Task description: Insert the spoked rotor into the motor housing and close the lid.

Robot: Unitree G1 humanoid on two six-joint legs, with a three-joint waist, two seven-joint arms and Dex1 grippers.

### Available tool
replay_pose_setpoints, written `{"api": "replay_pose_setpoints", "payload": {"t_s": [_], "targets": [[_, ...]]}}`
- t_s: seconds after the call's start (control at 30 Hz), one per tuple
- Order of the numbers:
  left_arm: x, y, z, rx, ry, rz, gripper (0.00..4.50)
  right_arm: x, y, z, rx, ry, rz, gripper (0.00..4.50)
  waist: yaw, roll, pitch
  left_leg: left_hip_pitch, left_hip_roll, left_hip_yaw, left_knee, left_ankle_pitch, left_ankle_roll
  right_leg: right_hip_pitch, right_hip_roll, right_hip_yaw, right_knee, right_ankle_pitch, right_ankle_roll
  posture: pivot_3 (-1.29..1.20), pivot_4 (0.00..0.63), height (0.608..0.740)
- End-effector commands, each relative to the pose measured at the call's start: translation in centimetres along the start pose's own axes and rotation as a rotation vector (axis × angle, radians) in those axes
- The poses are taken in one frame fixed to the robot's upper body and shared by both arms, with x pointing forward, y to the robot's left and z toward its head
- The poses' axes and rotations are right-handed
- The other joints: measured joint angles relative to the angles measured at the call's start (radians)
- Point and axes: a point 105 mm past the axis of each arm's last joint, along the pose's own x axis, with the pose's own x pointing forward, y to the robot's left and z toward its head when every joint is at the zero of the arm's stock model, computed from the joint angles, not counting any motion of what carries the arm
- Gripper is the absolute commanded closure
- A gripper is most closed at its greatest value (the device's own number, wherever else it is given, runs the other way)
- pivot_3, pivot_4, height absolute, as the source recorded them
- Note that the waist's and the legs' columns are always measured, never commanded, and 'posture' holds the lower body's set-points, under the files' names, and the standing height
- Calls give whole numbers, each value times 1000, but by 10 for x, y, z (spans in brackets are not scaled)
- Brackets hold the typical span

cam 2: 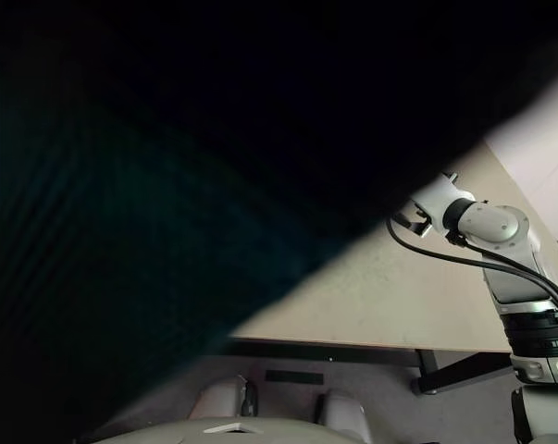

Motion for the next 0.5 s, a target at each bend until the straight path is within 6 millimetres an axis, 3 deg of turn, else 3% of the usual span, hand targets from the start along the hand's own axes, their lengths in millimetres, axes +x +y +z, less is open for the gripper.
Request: {"api": "replay_pose_setpoints", "payload": {"t_s": [0.03, 0.27, 0.5], "targets": [[-3, 7, 18, 55, -34, 38, 1928, -3, -11, 16, -32, -52, -45, 78, 0, 0, 0, 0, 0, 0, 0, 0, 0, 0, 0, 0, 0, 0, 0, 0, 0, 740], [-21, 15, 39, 38, -137, 34, 1928, -1, -6, 31, -16, -122, -19, 78, -1, 0, 0, 0, 0, 0, 0, 0, 0, 0, 0, 0, 0, 0, 0, 0, 0, 740], [-74, 27, 52, -39, -271, 103, 1928, 7, 31, 57, 27, -227, 113, 78, -4, 1, 0, 1, 1, 0, 0, 0, 0, 0, 0, -1, 2, 0, 0, 0, 0, 740]]}}
